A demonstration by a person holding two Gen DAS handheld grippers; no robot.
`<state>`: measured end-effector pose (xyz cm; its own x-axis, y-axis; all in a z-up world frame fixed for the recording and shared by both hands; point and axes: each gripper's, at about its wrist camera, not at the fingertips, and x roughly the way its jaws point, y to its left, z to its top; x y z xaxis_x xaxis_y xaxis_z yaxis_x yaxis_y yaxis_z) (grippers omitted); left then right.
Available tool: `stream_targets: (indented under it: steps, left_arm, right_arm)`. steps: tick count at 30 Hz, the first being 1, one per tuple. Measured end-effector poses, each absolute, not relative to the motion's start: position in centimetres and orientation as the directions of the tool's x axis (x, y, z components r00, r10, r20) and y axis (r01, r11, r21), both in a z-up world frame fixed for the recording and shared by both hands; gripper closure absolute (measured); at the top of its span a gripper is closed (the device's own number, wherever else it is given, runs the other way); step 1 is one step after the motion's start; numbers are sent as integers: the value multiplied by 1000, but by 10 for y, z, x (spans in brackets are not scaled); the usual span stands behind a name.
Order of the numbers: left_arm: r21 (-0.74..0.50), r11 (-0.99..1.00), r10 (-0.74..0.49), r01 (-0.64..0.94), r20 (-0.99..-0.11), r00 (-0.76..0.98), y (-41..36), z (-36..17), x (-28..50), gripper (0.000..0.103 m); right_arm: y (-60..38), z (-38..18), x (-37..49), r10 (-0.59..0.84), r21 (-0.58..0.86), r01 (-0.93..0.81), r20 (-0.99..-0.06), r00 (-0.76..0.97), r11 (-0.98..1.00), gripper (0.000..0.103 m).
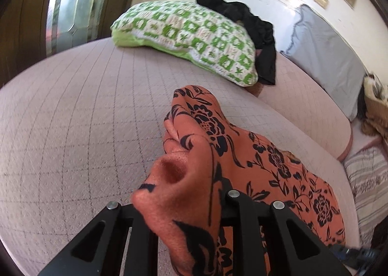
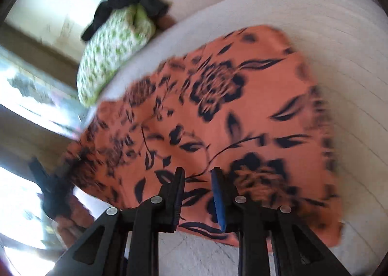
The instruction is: Fold small clothes
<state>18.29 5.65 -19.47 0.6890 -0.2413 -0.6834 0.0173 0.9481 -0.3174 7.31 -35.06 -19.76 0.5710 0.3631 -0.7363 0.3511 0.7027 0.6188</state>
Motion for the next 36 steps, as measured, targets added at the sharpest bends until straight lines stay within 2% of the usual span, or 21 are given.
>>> stream_targets:
  steps: [2,5,8,12,16,19,21,22,24,25,27,29,33,36]
  left_arm:
    - [-302,953,-240,34,-679,693,53,-191,181,84]
    - [-263,963,-231,65,-676,700,45,-180,174,84]
    - [-229,966,-246,122,-653,716,29,-161,163,84]
    - [-122,961,-269,247,-617,740,-15,-131,143,84]
    - [-34,921,-330,389,-599,729,-75,-110,118,84]
    - [-4,868,-390,497,-626,675,-129,-115,99,83]
    - [38,819,-396,572,-684,612,-167,-132,88,77]
    - [39,797,-399,603,-716,573,-178,-141,85,71]
    - [-31,759,-432,651,-772,467,-185,-155,79,71]
    - [-62,750,-451,658,-776,440,-181,-156,77,65]
    - [-157,716,-536,680,-747,393,-153,-149,71,53]
    - [-191,702,-585,686,-704,402,-125,-138,70,34]
    - [-232,718,-630,656,-618,471,-61,-121,78,28]
    - [-210,810,-535,547,-647,543,-35,-138,113,26]
  right_arm:
    - [-366,-215,72,361,616,406,-756,546,675,80]
    - [-387,-225,69,450,740,440,-665,596,509,83]
    - [-406,-204,60,345,754,430,-626,699,496,79]
    - [-418,-204,62,442,851,368,-513,736,375,79]
    - [-414,-196,67,451,853,342,-503,737,393,79]
    - [-409,-198,70,477,877,326,-469,743,354,78]
    - [-409,-202,69,478,877,337,-471,742,341,77]
    - [-412,-205,68,477,877,348,-475,740,332,73]
    - [-413,-214,69,488,875,377,-483,727,304,47]
    - [-414,-217,69,492,878,384,-478,727,285,29]
    - [-413,-219,69,505,885,378,-466,727,273,29]
    - [-409,-217,72,508,883,368,-469,722,293,30]
    - [-395,-216,84,528,876,354,-481,700,328,29]
    - [-389,-215,91,515,856,367,-513,687,364,29]
